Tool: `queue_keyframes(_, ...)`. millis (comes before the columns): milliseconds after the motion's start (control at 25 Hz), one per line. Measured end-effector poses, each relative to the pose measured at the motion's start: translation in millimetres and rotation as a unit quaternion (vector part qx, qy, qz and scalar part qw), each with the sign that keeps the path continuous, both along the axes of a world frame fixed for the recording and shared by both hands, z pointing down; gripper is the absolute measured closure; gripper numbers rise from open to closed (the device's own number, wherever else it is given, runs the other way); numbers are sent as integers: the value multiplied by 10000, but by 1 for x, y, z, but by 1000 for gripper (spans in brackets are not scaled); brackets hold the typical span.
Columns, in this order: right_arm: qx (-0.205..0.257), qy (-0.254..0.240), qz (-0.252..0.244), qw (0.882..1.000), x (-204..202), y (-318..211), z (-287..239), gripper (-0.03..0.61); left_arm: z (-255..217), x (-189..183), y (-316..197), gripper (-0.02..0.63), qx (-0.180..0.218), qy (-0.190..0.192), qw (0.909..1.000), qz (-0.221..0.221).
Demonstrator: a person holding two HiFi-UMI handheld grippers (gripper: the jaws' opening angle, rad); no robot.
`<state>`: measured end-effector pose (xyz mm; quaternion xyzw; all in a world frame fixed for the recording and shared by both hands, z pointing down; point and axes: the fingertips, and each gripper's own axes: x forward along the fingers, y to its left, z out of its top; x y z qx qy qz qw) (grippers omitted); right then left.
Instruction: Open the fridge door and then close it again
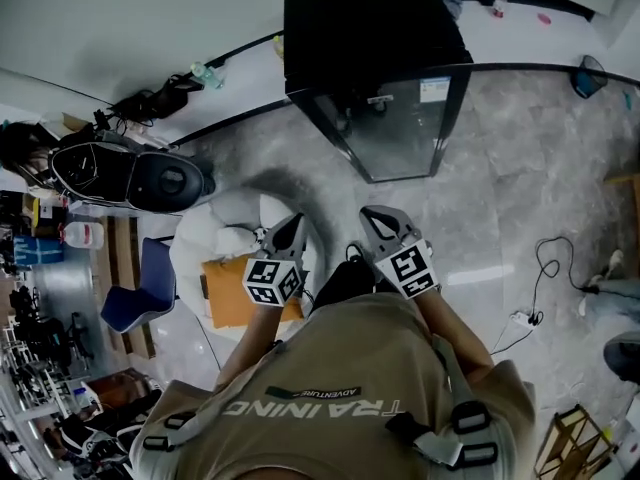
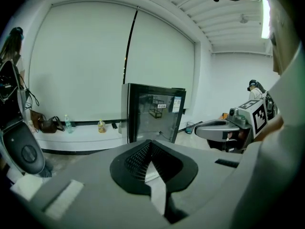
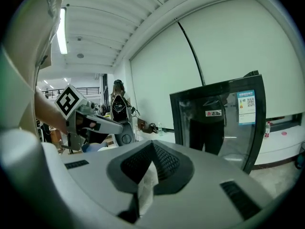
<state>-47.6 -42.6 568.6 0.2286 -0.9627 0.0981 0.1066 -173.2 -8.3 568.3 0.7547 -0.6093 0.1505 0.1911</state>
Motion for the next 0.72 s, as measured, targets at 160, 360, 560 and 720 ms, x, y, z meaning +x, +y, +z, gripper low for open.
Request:
queue_keyframes(160,-102,58,-26,9999,-2,-5,9,583,18,0,-10,614,-179,110,9998,26)
queue_keyframes(360,-100,137,146,9997,5,-26,12,583,15,12,-42,614,-23,172,9994,283)
queue_keyframes(560,192,123,262,9994,-8,-53,-12,583,-3,-9,-82,614,303,188,9988,340)
queue_keyframes(720,324,113,497,9982,-16,-80,-27,583,-7,-19,-112,614,384,278,9978,467)
